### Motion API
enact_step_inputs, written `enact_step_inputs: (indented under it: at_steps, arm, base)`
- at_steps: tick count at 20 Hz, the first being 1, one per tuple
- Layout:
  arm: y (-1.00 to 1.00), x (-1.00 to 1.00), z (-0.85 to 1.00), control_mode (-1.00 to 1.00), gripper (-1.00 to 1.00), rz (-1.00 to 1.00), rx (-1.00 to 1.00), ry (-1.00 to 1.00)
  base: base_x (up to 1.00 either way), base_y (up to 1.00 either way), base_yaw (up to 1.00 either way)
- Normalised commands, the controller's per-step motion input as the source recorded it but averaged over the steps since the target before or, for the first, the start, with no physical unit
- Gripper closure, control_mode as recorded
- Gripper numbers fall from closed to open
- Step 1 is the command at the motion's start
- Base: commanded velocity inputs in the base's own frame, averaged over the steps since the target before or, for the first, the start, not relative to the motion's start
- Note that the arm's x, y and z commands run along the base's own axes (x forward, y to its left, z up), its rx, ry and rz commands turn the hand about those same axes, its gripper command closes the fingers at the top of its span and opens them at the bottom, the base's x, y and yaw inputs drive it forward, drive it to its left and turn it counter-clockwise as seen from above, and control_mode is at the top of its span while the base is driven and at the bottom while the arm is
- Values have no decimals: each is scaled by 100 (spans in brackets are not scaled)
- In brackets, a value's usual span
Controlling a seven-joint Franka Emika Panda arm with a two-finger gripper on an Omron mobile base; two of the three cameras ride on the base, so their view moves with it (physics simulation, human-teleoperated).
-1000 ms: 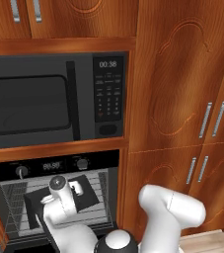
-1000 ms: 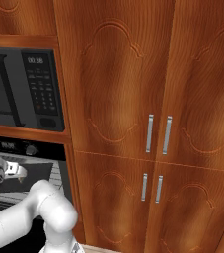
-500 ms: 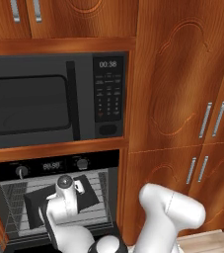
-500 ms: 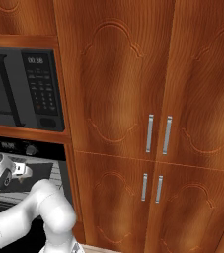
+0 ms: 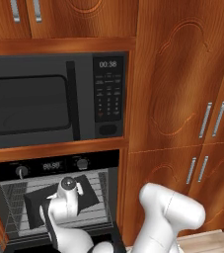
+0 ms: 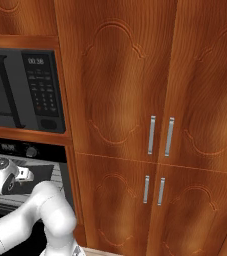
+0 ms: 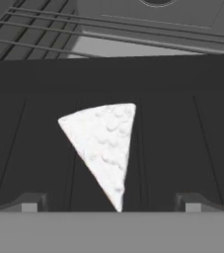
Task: Take the baked cake out of the oven and place it on the plate for cooling. Then close the oven door.
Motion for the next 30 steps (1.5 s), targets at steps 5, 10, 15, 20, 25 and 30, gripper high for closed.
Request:
enact_step_inputs:
  at_steps: [5, 10, 15, 20, 25, 30]
  arm:
    - [19, 21, -3, -100, -100, 0, 0, 0]
    - [10, 12, -10, -100, -100, 0, 0, 0]
    - [2, 25, -23, -100, -100, 0, 0, 2]
    - [0, 26, -23, -100, -100, 0, 0, 2]
    - [2, 3, -32, -100, -100, 0, 0, 6]
    - [4, -16, -48, -100, 100, 0, 0, 1]
  base:
    - [0, 0, 0]
    - [0, 0, 0]
    - [0, 0, 0]
    - [0, 0, 0]
    - [0, 0, 0]
    - [0, 0, 0]
